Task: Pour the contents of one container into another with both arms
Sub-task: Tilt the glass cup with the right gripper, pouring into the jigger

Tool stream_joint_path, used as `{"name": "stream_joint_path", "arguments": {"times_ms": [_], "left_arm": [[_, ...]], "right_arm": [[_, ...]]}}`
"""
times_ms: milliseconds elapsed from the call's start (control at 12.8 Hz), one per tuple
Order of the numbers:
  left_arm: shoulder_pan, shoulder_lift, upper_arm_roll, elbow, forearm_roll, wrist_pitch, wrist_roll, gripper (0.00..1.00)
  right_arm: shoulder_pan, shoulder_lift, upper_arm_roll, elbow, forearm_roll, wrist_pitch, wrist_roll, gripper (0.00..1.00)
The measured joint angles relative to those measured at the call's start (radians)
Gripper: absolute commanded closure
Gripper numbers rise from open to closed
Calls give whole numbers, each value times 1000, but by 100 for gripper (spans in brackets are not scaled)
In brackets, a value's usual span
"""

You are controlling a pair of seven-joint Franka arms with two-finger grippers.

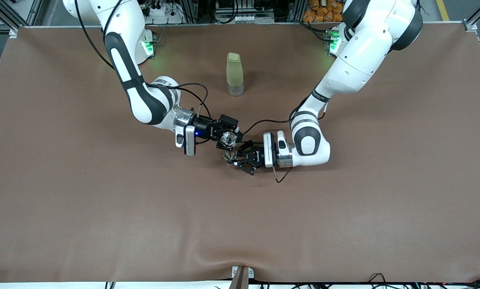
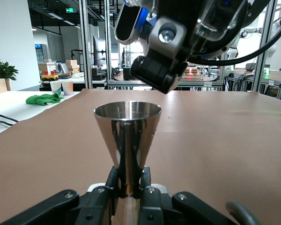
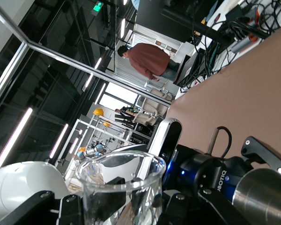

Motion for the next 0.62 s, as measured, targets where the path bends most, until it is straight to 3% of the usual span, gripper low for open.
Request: {"name": "stream_joint_path", "arguments": {"times_ms": [623], "left_arm": [[0,-1,-1,0,0,0,0,100]], "right_arm": [[1,0,3,1,0,-1,141,100]]}}
